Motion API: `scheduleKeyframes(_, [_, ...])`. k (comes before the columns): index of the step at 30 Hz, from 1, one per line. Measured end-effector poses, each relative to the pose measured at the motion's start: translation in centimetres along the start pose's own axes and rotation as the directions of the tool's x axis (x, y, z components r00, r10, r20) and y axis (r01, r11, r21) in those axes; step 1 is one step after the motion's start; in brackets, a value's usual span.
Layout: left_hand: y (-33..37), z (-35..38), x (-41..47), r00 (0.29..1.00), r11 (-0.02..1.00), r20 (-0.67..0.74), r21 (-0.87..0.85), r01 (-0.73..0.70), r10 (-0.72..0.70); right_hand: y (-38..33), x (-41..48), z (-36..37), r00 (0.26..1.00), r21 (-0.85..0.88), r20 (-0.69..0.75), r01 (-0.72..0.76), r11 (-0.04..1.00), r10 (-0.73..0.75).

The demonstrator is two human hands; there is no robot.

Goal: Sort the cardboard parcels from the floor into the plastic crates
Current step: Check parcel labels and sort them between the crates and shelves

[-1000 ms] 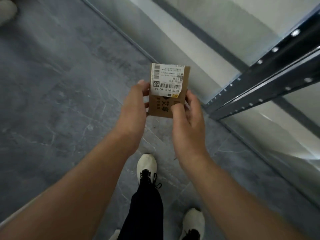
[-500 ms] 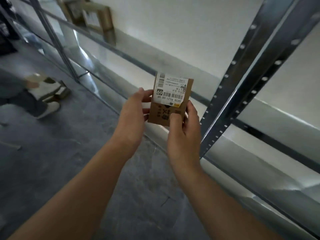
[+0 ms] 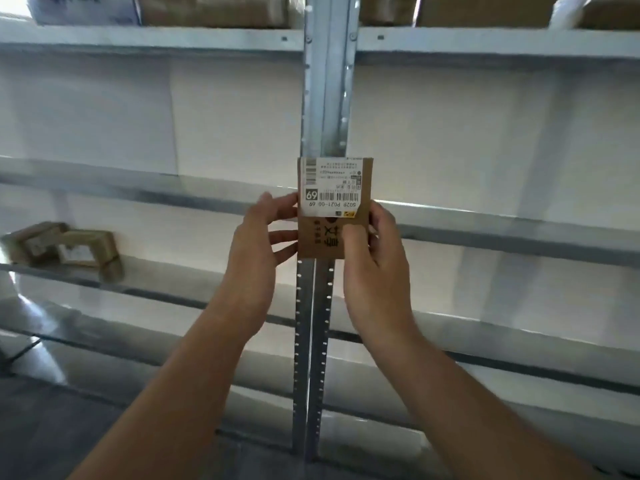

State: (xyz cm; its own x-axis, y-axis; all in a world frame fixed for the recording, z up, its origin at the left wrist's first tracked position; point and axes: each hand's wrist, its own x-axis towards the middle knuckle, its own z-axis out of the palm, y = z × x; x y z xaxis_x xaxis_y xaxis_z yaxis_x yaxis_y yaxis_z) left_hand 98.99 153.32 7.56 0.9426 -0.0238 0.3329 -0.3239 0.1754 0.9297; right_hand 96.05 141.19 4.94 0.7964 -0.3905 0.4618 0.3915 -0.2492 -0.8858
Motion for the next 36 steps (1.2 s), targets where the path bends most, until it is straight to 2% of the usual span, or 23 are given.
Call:
scheduleKeyframes(5, [4.9, 8.2, -3.6, 0.990, 0.999, 0.133, -0.032, -0.042, 0.046, -5.3, -0.8, -9.9, 0.994, -0.077, -0.090, 0.056, 0.995, -0.063])
scheduleKeyframes(9, [7.4, 15.4, -7.2, 0.981, 0.994, 0.178, -0.096, -0.056, 0.073, -8.4, -1.8, -18.4, 0.981, -0.136, -0.166, 0.080, 0.987, -0.103])
scheduleKeyframes(16, [12.8, 28.6, -12.0, 0.928, 0.981, 0.350, -0.184, -0.062, 0.124, -13.5, -2.0, -32.4, 0.934, -0.278, -0.306, 0.098, 0.956, -0.185])
scheduleKeyframes(22, [15.0, 37.0, -13.8, 0.838, 0.972, 0.520, -0.230, -0.048, 0.164, -16.3, -2.4, -40.8, 0.858, -0.343, -0.460, 0.065, 0.937, -0.227])
scheduleKeyframes(29, [15.0, 45.3, -16.1, 0.700, 0.963, 0.697, -0.263, 0.050, 0.154, -16.8, -4.2, -47.7, 0.712, -0.396, -0.648, -0.014, 0.918, -0.269])
scheduleKeyframes(36, [13.7, 53.1, -20.6, 0.571, 0.958, 0.806, -0.265, 0.114, 0.155, -16.5, -7.9, -54.9, 0.605, -0.412, -0.747, -0.098, 0.906, -0.275])
